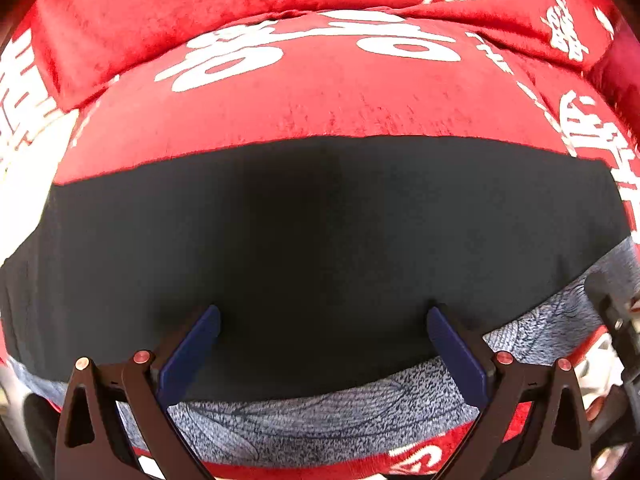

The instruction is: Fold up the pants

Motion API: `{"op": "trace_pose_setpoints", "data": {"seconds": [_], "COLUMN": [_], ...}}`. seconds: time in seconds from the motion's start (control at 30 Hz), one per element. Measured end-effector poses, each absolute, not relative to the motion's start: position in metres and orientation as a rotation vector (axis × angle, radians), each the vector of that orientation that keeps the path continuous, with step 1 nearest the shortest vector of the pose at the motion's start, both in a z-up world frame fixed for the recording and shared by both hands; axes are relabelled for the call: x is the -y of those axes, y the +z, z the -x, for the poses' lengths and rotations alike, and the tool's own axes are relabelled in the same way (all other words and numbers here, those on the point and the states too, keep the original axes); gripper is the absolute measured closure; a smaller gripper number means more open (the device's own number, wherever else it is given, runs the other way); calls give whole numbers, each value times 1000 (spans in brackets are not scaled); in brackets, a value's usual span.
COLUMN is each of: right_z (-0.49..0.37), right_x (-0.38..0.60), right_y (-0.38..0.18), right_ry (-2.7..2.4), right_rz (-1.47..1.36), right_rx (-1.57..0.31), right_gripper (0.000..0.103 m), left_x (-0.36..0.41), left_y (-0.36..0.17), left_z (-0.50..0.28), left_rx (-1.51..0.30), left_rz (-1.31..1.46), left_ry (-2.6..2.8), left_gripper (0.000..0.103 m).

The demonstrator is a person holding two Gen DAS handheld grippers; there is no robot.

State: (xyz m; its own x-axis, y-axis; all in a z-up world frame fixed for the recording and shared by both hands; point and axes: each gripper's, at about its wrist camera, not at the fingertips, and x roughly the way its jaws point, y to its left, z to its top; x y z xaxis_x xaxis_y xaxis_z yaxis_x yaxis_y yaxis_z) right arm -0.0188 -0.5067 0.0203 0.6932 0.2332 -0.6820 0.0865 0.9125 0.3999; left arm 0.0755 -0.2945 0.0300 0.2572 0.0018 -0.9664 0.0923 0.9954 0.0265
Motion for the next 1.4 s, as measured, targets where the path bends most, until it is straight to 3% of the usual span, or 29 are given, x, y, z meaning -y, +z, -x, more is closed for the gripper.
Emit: {"op": "trace_pose_setpoints", "data": {"seconds": [0.07, 0.13, 0.17, 0.2, 0.3, 0.4, 0.57, 0.7, 0.77, 1.0, 1.2, 1.4], "right_z": [12, 9, 5, 1, 5, 12, 15, 13, 10, 28, 38, 45], "right_x": [505, 511, 515, 519, 515, 491, 456, 419, 398, 311, 215, 136], "right_y": [21, 23, 23, 24, 38, 61, 101, 120, 125, 145, 128, 71], "right_ry": [70, 46, 30, 29, 38, 10, 1, 4, 1, 19, 59, 130], "right_rz": [-418, -422, -437, -459, -456, -333, -227, -126, -82, 170, 446, 714], "right_rx": [-799, -809, -827, -844, -810, -771, -716, -688, -691, -621, -553, -568], "right_gripper": [21, 42, 67, 78, 85, 85, 85, 85, 85, 85, 86, 86], "left_x": [299, 299, 299, 301, 307, 306, 246, 226, 223, 126, 37, -20], "left_y": [28, 26, 26, 25, 25, 29, 58, 34, 34, 69, 75, 59], "left_z": [-81, -88, -90, -91, -86, -86, -100, -104, -99, -99, -77, -51], "left_rx": [-1323, -1345, -1347, -1344, -1293, -1288, -1298, -1403, -1365, -1295, -1273, -1283], "left_rz": [-88, -66, -71, -82, -139, -162, 69, -55, -66, 229, 312, 397], "left_ry": [-50, -26, -19, -12, -4, -45, -42, 13, -37, -15, 51, 93], "left_gripper": [0, 0, 0, 0, 0, 0, 0, 0, 0, 0, 0, 0]}}
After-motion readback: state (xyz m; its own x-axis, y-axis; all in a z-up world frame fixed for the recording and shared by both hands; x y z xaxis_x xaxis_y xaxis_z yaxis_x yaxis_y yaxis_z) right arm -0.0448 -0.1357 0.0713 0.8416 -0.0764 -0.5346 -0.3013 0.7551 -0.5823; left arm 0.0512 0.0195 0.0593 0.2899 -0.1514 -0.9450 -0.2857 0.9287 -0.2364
